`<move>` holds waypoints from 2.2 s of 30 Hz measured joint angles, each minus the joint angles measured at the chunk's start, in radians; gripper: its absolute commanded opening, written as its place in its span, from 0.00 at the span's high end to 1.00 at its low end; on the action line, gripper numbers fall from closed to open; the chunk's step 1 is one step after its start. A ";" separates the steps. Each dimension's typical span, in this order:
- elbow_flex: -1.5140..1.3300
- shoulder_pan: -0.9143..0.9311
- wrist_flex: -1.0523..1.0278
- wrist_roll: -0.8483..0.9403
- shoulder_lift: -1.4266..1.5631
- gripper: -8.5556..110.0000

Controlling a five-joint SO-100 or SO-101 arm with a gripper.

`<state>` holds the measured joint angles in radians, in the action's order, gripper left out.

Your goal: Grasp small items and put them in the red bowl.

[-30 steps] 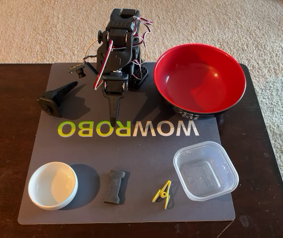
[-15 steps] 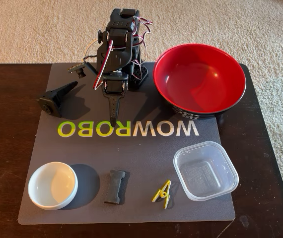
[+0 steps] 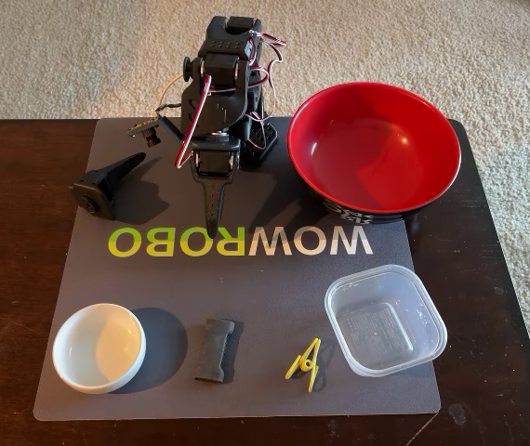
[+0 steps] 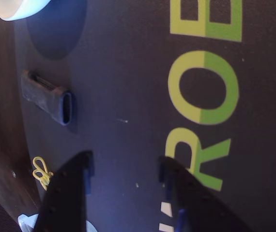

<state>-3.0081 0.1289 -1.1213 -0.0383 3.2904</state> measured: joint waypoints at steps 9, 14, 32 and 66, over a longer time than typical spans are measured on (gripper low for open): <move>0.000 0.000 0.000 0.000 0.000 0.79; 0.000 -0.003 0.000 -0.018 0.000 0.93; 1.706 -0.272 -0.557 -0.620 -1.282 0.92; 2.057 -0.535 -0.305 -0.818 -2.474 0.93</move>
<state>-0.9511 -0.4065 -1.4266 -0.8560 0.8161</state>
